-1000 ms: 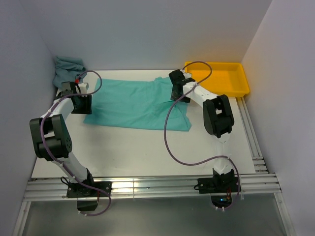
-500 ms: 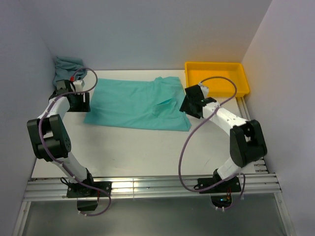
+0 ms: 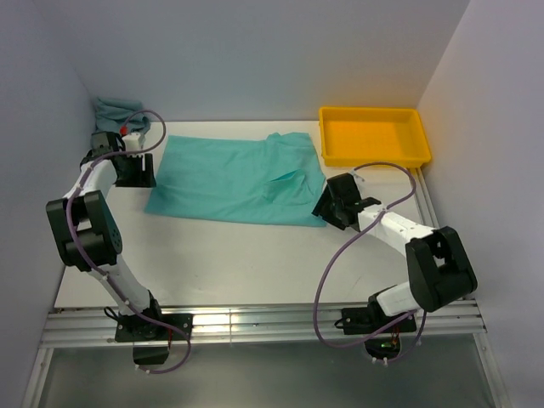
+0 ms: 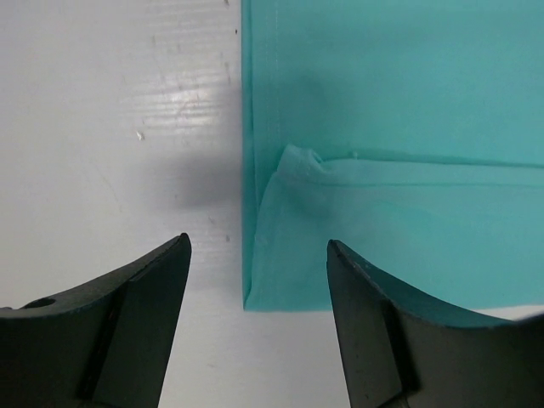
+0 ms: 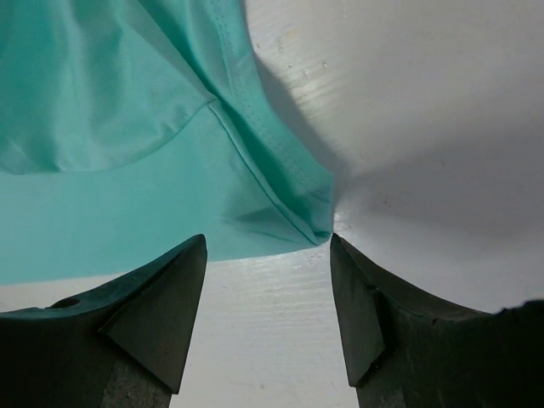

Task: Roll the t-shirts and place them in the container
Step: Fold the tshirt

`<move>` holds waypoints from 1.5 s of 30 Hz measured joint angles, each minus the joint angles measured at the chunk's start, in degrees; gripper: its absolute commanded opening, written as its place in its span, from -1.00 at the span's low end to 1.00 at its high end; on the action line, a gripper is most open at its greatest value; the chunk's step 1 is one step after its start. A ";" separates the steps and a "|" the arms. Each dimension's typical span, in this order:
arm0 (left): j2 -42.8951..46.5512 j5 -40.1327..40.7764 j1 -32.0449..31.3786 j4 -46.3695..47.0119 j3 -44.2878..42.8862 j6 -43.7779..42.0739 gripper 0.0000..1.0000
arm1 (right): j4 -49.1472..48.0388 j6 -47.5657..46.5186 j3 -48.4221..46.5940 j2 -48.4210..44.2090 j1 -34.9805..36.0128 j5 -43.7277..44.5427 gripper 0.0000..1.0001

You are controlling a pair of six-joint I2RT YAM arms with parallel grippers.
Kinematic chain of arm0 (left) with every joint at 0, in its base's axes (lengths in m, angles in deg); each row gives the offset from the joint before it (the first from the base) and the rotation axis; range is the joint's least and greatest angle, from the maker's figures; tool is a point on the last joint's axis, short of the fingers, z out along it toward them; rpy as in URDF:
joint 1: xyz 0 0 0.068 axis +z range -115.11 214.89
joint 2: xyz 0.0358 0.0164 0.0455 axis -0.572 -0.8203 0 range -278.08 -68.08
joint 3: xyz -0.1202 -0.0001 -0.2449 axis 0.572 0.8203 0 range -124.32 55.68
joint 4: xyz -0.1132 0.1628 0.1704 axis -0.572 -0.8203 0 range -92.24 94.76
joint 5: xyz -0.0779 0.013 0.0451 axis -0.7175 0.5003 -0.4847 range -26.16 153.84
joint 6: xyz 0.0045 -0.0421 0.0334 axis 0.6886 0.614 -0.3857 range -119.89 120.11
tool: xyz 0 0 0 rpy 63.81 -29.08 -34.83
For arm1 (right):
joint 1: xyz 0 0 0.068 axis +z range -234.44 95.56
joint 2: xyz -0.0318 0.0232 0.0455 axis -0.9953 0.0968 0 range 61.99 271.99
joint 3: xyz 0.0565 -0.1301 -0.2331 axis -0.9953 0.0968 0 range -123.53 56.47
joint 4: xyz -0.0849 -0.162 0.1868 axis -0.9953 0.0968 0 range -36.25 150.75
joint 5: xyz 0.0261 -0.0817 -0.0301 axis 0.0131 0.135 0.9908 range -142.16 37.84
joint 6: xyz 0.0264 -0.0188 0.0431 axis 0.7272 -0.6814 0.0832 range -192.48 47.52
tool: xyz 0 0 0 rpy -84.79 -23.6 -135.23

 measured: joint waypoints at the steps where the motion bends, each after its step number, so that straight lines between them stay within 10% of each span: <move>1: -0.76 -0.24 0.00 0.31 -0.59 -0.07 0.40 | -0.87 0.17 0.20 0.07 0.04 -0.22 0.34; 22: -12.35 2.99 0.00 5.25 -5.09 0.76 0.08 | -6.40 2.93 3.10 3.93 0.26 -1.79 0.17; 45: -2.60 -2.86 5.14 -5.57 3.78 -8.28 0.41 | -7.41 3.37 1.46 7.23 0.26 -1.60 -0.57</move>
